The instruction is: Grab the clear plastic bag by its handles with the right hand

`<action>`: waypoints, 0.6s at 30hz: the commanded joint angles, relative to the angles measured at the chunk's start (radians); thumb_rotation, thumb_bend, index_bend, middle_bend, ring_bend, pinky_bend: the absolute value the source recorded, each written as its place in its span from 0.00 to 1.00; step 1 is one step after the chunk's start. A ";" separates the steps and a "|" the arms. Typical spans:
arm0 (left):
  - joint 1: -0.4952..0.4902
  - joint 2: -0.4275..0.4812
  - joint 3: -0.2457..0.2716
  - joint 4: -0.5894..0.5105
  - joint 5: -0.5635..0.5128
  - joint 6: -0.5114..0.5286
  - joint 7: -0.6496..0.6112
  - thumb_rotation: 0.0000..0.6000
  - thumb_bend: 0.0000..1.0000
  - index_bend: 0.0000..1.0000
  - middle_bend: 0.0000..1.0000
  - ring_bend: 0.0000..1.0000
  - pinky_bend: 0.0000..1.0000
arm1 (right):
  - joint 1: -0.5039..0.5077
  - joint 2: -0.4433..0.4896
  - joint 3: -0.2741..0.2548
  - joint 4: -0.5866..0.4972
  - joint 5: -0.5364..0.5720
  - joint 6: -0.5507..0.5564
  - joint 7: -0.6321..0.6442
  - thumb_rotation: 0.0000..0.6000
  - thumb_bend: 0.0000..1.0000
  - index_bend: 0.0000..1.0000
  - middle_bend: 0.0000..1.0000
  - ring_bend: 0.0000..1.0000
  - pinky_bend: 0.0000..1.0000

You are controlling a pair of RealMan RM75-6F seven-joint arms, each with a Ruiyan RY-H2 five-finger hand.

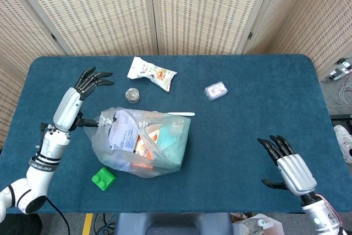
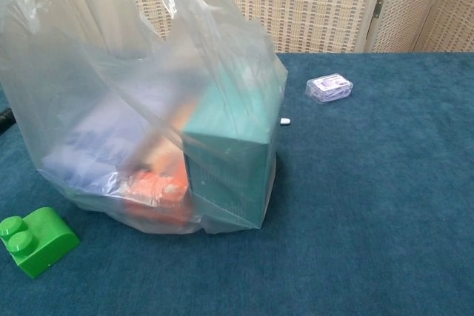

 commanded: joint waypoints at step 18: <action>-0.023 0.090 -0.044 -0.111 -0.079 -0.021 0.096 1.00 0.15 0.41 0.23 0.18 0.00 | 0.266 -0.081 0.058 -0.031 -0.132 -0.144 0.325 1.00 0.03 0.00 0.14 0.01 0.06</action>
